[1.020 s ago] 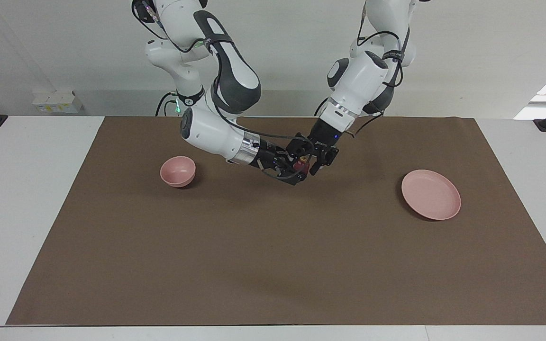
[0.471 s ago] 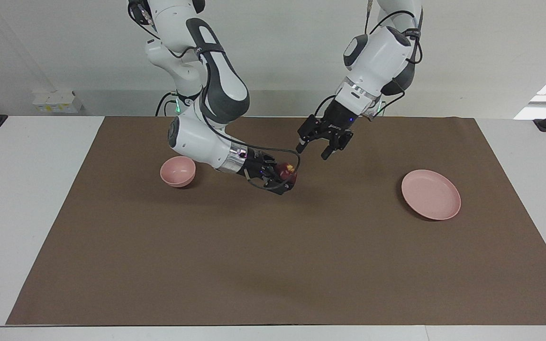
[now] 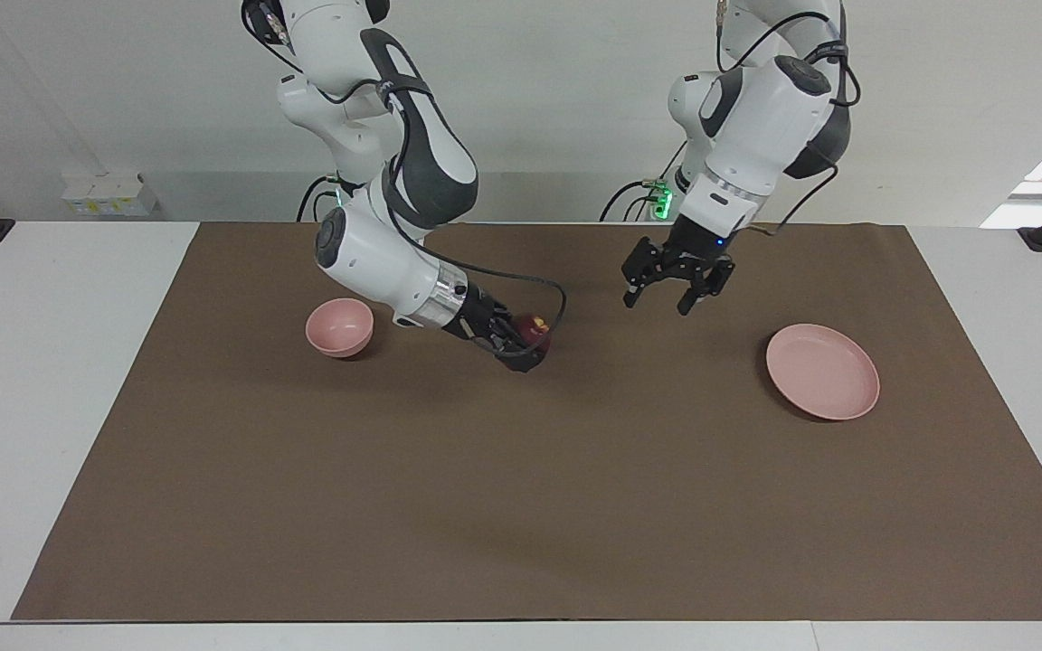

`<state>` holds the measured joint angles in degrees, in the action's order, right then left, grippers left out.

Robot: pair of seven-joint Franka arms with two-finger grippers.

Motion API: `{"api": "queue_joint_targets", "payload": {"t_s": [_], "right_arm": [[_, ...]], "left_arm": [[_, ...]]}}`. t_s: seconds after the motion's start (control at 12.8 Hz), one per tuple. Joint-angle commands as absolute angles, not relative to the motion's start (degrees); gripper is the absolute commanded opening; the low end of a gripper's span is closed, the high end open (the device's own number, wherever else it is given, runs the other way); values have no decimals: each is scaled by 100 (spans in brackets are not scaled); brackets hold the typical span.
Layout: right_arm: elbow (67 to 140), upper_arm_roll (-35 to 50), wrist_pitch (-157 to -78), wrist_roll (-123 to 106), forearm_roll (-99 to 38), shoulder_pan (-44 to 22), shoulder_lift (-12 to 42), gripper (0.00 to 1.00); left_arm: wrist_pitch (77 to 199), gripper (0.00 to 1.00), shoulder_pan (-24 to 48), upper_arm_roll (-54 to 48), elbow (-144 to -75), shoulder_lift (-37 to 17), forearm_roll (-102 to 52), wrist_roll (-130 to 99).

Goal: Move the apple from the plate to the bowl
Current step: 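Carry the apple with the right gripper while the left gripper withdraws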

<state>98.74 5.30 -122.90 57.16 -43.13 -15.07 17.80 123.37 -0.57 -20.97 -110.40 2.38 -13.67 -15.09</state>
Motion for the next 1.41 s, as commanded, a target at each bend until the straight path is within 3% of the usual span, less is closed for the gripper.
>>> {"api": "queue_joint_targets", "payload": {"t_s": [0.0,0.24,0.47,0.86,1.33], "right_arm": [[9905,545,-12129,5031,-3536,-1389,1469,23],[9905,554,-12050,4265,-2378,-1310,1345,23],[10054,545,-11883,3440,-1408,-1292,1231,23],[11106,554,-11979,1954,-37,-941,696,23],[12874,545,-12559,1320,290,-432,-210,23]], "left_arm": [[11367,100,-290,-2136,-10137,-236,-383,-977],[10708,100,-307,-2127,-9372,-518,281,-949],[10127,100,-475,-2118,-9010,-449,290,-598],[9326,100,-466,-1662,-8622,-352,220,-378],[8798,100,-379,-1277,-8323,-290,229,-352]]}}
